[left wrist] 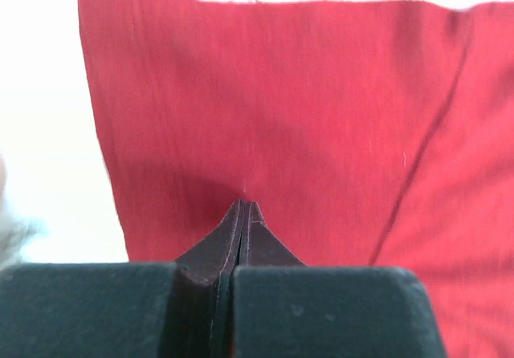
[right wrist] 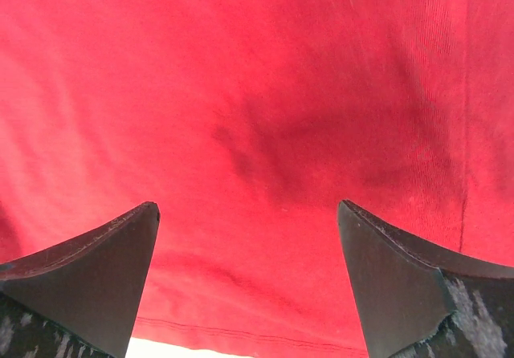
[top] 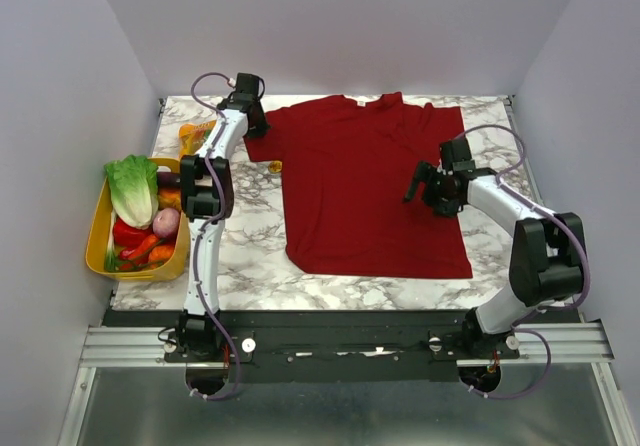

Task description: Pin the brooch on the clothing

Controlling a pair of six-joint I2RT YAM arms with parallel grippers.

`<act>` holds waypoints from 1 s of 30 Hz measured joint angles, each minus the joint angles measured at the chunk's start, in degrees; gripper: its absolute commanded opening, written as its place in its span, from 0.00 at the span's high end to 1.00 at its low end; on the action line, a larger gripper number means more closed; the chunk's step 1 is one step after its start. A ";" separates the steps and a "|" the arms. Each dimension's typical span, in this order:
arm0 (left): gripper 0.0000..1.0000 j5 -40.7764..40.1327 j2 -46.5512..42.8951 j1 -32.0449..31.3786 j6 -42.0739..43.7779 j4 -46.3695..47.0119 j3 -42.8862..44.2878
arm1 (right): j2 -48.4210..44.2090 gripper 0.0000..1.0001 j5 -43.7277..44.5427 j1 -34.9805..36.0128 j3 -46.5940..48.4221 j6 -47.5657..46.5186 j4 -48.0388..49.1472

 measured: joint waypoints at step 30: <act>1.00 3.85 -47.84 -25.77 -1.70 17.57 -72.30 | 34.25 1.00 7.72 -11.08 55.25 1.03 -9.88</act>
